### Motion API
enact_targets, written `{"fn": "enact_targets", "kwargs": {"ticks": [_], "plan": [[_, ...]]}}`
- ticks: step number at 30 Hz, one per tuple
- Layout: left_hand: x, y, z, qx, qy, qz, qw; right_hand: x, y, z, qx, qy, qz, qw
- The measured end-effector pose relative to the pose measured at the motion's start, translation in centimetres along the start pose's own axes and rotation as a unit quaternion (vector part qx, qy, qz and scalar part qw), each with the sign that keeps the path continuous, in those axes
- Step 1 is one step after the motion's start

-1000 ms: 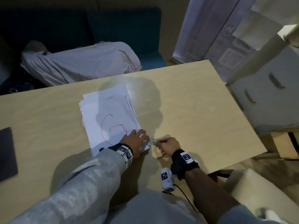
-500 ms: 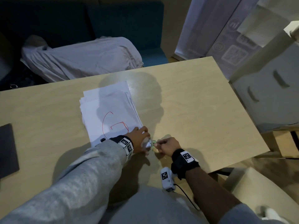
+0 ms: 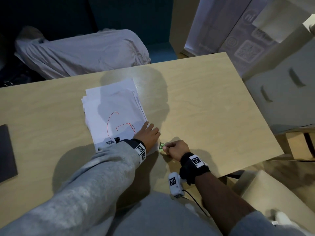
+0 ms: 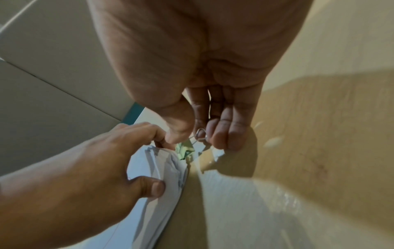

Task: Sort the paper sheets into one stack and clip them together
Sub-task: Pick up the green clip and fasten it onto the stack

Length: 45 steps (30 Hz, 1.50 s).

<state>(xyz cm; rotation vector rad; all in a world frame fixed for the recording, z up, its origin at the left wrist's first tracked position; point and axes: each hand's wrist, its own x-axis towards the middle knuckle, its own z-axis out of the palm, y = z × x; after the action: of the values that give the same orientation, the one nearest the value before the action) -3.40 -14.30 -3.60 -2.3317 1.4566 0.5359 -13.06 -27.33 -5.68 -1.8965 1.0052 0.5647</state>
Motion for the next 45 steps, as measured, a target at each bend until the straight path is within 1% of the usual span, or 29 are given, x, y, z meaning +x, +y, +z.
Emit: {"fn": "enact_targets", "kwargs": {"ticks": [2, 5, 7, 12, 16, 21, 24, 28, 32, 36, 39, 41, 44, 45], "plan": [[0.1, -0.3, 0.0, 0.010, 0.000, 0.011, 1.000, 0.0, 0.0, 0.0, 0.000, 0.000, 0.002, 1.000], [0.1, -0.7, -0.3, -0.008, -0.007, 0.032, 0.999, -0.2, -0.2, 0.1, -0.010, -0.005, 0.001, 1.000], [0.2, -0.8, -0.6, -0.010, -0.010, 0.035, 0.999, -0.3, -0.1, 0.1, -0.005, -0.006, 0.001, 1.000], [0.3, -1.2, -1.1, 0.028, -0.016, 0.048, 0.998, -0.7, 0.1, -0.1, -0.017, -0.002, -0.003, 1.000], [0.4, -1.5, -0.8, 0.021, -0.020, 0.066, 0.997, -0.9, 0.0, -0.2, -0.030, 0.003, -0.007, 1.000], [0.4, -1.2, -0.5, 0.013, -0.030, 0.065, 0.997, -1.0, -0.3, -0.1, -0.043, 0.003, -0.009, 0.999], [0.0, -1.2, -0.4, 0.040, -0.027, 0.071, 0.996, -1.0, -0.4, -0.1, -0.037, 0.000, -0.002, 0.999], [-0.4, -1.6, -0.4, 0.059, -0.013, 0.105, 0.993, -1.2, -0.6, 0.0, -0.042, 0.009, -0.007, 0.999], [-0.4, -1.6, -0.2, 0.038, -0.014, 0.115, 0.992, -1.6, -0.8, 0.2, -0.031, 0.039, -0.025, 0.998], [-0.5, -1.9, 0.2, 0.026, -0.015, 0.161, 0.986, -1.7, -0.9, 0.1, -0.022, 0.057, -0.032, 0.998], [-0.3, -2.3, 0.1, -0.026, -0.016, 0.167, 0.986, -1.8, -0.8, 0.1, -0.035, 0.062, -0.029, 0.997], [-0.3, -2.7, -0.1, -0.053, -0.033, 0.177, 0.982, -2.0, -0.9, 0.2, -0.053, 0.059, -0.025, 0.997], [-0.3, -2.9, -0.2, -0.051, -0.072, 0.216, 0.972, -2.2, -1.1, 0.5, -0.055, 0.051, -0.020, 0.997], [-0.3, -2.9, -0.1, -0.062, -0.074, 0.212, 0.972, -2.3, -1.2, 0.6, -0.056, 0.047, -0.020, 0.997]]}}
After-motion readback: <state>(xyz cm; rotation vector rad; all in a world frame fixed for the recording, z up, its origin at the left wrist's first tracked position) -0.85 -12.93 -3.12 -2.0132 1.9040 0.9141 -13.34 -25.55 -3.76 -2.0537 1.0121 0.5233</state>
